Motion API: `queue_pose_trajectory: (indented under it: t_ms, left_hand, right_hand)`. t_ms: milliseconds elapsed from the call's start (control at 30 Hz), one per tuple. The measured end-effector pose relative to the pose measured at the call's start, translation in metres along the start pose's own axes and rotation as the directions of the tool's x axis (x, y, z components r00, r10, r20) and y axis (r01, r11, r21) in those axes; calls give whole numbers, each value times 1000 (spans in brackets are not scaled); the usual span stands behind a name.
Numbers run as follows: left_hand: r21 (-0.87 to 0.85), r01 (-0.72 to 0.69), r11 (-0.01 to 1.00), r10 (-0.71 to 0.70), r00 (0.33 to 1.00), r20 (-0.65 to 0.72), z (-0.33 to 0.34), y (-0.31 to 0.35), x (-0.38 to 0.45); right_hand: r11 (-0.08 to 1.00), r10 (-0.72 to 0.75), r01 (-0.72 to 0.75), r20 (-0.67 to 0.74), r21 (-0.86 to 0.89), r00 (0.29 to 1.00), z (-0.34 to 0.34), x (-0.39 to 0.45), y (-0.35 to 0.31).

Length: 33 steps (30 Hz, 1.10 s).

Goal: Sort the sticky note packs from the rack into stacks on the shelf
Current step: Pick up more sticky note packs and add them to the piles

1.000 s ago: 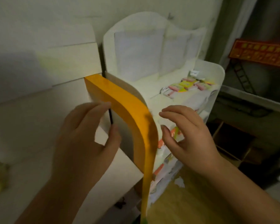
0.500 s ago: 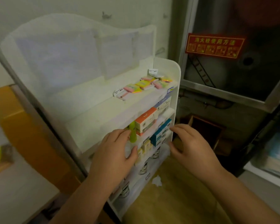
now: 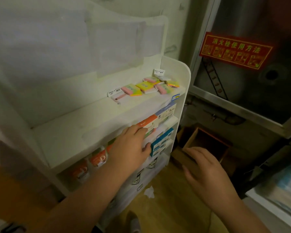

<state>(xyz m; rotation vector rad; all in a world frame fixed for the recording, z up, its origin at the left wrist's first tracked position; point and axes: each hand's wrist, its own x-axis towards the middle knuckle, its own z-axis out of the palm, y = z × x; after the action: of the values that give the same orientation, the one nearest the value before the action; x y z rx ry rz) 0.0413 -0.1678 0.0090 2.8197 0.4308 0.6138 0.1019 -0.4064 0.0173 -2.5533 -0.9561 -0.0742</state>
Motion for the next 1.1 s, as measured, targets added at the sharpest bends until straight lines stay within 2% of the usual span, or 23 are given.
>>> queue_pose_trajectory:
  t_ms: [167,467,633,800,967,1100]
  left_hand:
    - [70,45,997,-42,998,-47,19,-24,81]
    - [167,216,962,-226,973,42,70,-128,185]
    - [229,190,955,-207,977,51,78,-160,224]
    - [244,226,943,-269,950,156,86,-174,249]
    - [384,146,912,-267,921,284,86,-169,258]
    - [408,138,903,-296,886,357,82,-163,257]
  right_hand:
    - [999,27,-27,16,-28,1000,-3,56,22]
    - [997,-16,12,63,71,998,41,177,20]
    - [995,-48,36,136,91,990,53,209,24]
    - [994,-58,42,163,101,985,62,233,41]
    - [989,-113,91,193,120,975,73,265,57]
    - [973,-201,163,252,166,947,84,296,70]
